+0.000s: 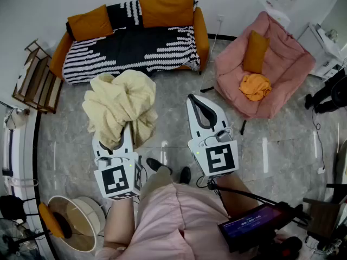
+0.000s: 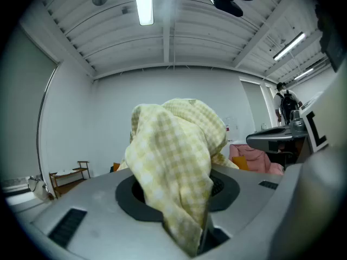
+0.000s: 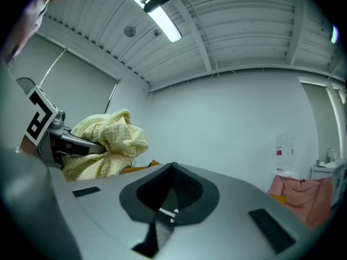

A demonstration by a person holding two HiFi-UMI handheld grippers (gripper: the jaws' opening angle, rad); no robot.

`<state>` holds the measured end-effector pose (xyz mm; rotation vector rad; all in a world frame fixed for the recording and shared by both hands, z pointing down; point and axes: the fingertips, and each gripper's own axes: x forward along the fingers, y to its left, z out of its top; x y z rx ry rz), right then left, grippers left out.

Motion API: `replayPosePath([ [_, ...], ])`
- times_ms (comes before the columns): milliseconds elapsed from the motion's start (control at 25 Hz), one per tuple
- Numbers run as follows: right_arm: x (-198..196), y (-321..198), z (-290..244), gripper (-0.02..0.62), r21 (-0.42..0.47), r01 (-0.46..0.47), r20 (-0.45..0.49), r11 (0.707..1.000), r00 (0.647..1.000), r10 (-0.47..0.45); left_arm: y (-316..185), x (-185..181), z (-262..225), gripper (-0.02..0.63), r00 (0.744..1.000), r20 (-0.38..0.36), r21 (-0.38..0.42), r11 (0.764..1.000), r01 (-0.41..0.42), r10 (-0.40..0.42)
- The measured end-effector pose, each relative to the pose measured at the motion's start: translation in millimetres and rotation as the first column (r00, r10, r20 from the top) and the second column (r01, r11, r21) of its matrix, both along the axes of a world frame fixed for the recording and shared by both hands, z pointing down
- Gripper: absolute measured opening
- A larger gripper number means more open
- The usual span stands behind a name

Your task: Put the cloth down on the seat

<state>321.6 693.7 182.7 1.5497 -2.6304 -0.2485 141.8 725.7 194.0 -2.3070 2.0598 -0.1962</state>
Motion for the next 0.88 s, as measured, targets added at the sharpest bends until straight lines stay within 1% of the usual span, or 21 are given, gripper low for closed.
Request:
replayPosePath([
  [160,2.1,2.7,-0.6,0.000,-0.002,0.006,0.013,1.000,1.000,-0.006,3.1,0.8,-0.2,0.161,1.000,0.001,-0.001,1.000,0.008,-0.008],
  [240,4.7,5.7,2.1,0.000,-0.019,0.026,0.033,0.999,0.999,-0.025,6.3,2.6,1.4,0.161,1.000,0.000,-0.004,1.000,0.016,-0.016],
  [320,6.0,7.2,5.8,0.000,-0.042,0.048,0.048,0.998,0.998,-0.046,9.2,2.3,3.3,0.161,1.000,-0.003,-0.007,0.999,0.031,-0.031],
  [440,2.3,5.0,9.9,0.000,-0.048,0.059,0.041,0.997,0.998,-0.057,13.1,-5.3,7.8,0.161,0.998,-0.006,-0.015,0.998,0.060,-0.060],
  [640,-14.7,-18.8,23.5,0.000,-0.071,0.067,0.024,0.995,0.998,-0.066,2.4,-27.1,22.5,0.161,0.995,-0.008,-0.044,0.994,0.101,-0.101],
  [880,-61.1,-74.2,46.7,0.002,-0.113,0.075,0.000,0.991,0.997,-0.076,-47.7,-76.3,47.8,0.161,0.991,-0.027,-0.081,0.988,0.129,-0.131],
])
